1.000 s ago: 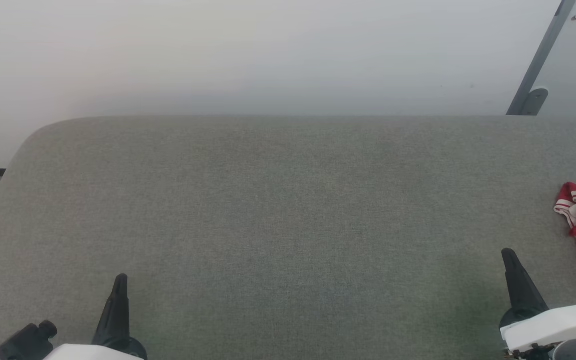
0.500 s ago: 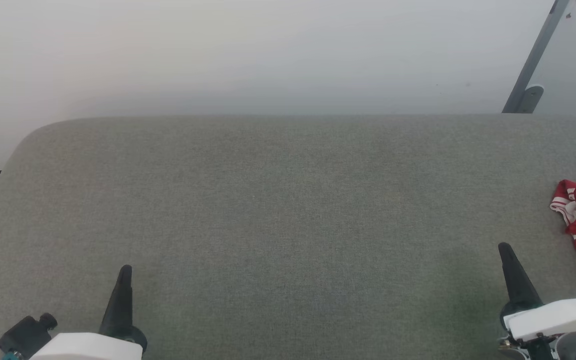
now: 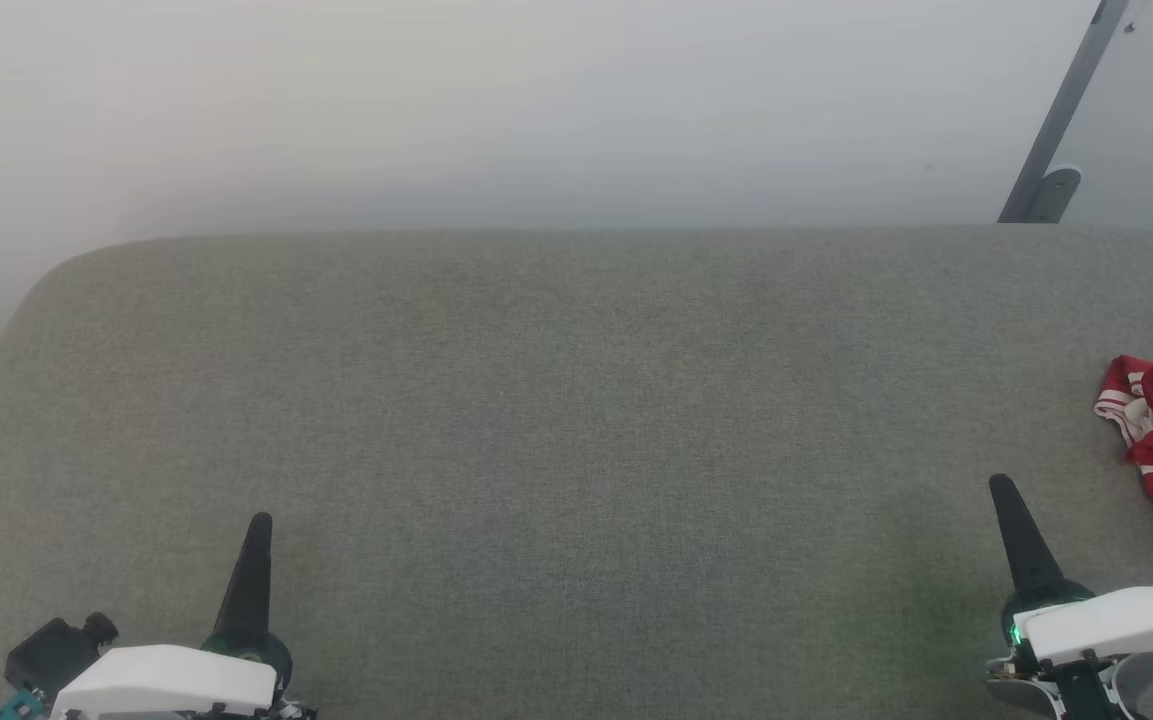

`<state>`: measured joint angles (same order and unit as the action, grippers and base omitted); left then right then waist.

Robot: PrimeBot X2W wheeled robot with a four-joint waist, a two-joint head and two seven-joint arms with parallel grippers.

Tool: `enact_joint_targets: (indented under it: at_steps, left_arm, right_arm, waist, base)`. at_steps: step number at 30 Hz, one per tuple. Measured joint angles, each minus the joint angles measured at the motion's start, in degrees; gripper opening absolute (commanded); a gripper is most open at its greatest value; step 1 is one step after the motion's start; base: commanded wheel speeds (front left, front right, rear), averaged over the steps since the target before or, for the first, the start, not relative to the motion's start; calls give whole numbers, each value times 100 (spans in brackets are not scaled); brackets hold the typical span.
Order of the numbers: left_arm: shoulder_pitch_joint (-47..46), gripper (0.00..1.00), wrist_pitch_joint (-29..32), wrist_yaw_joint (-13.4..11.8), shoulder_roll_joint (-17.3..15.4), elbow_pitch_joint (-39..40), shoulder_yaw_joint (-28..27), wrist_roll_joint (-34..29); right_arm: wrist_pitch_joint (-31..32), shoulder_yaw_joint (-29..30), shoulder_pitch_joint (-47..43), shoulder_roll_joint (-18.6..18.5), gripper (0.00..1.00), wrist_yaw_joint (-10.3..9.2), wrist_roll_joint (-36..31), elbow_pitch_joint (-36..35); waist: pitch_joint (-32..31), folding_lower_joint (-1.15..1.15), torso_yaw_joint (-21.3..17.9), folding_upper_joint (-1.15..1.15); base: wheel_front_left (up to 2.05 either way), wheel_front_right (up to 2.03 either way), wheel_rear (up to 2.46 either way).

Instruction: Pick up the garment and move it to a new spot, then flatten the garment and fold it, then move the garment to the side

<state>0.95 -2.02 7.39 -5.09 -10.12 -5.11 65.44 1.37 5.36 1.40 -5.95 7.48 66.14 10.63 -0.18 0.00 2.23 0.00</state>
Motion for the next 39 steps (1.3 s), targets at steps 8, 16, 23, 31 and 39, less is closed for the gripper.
enact_joint_targets:
  at_steps: [8, 16, 23, 31, 39]
  left_arm:
    - [-107, 0, 126, 0, 24, -63, -11, 434]
    - [-191, 0, 243, 0, 45, -120, -26, 846]
    - [-261, 0, 345, 0, 66, -163, -35, 1129]
    - [-349, 0, 445, 0, 96, -218, -46, 1460]
    - [-453, 0, 541, 0, 124, -264, -56, 1783]
  right_arm:
    - [78, 21, 49, 42, 0, 0, 397, 55]
    - [160, 36, 124, 82, 0, 0, 766, 96]
    - [219, 48, 185, 121, 0, 0, 1077, 131]
    - [277, 62, 241, 162, 0, 0, 1413, 186]
    - [337, 77, 302, 200, 0, 0, 1718, 232]
  waist:
    - [4, 0, -28, 0]
    - [9, 0, -55, 0]
    - [13, 0, -79, 0]
    - [17, 0, -107, 0]
    - [21, 0, -134, 0]
  base:
    - [0, 0, 0]
    - [0, 0, 0]
    - [0, 0, 0]
    - [0, 0, 0]
    - [0, 0, 0]
